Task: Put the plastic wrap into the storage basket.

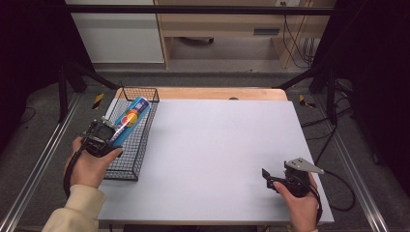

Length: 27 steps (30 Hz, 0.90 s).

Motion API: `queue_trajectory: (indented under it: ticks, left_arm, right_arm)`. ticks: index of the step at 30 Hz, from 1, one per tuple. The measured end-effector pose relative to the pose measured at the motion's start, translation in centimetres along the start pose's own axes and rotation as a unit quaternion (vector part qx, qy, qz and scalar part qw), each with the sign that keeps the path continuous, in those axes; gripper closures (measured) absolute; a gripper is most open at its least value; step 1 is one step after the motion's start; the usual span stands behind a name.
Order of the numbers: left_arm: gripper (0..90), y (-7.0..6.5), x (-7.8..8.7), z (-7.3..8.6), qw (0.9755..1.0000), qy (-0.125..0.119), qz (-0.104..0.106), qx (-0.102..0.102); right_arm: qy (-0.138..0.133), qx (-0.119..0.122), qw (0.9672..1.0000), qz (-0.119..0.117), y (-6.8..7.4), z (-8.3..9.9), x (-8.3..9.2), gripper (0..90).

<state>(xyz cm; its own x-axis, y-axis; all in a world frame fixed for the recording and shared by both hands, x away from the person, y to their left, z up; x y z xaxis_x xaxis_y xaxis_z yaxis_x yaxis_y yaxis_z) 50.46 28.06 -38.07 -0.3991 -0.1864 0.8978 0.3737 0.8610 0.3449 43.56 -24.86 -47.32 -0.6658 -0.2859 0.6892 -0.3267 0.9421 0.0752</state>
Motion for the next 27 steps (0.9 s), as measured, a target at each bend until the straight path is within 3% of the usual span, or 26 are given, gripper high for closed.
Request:
queue_trajectory:
  ticks: [13, 18, 27]
  left_arm:
    - [31.9, 0.2, -1.2, 0.2, 0.9996, 0.023, -0.002, 0.019]
    - [31.9, 0.6, -1.8, -0.1, 0.9986, 0.048, -0.006, 0.023]
    - [31.9, 0.4, -2.3, -1.1, 0.997, 0.075, -0.017, 0.012]
  right_arm:
    - [0.0, 0.0, 1.0, -0.001, 0.0, 0.0, 0.0, 10.8]
    - [0.0, 0.002, 1.0, -0.003, 0.0, 0.0, 0.0, 10.7]
    - [0.0, 0.002, 1.0, -0.005, 0.0, 0.0, 0.0, 10.7]
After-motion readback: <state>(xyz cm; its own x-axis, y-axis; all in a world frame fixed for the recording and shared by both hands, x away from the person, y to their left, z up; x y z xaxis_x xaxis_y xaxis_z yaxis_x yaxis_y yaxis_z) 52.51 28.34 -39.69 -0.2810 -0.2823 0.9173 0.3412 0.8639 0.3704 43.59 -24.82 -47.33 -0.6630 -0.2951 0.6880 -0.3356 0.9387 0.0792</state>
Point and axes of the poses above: each handheld gripper's, and its own axes: x roughly backward along the jaws, z roughly out of its underside, y roughly to its left, the point moved 3 cm from there along -x, roughly forward along the jaws, and after that the axes turned 11 degrees about y, right-handed, at the moved point
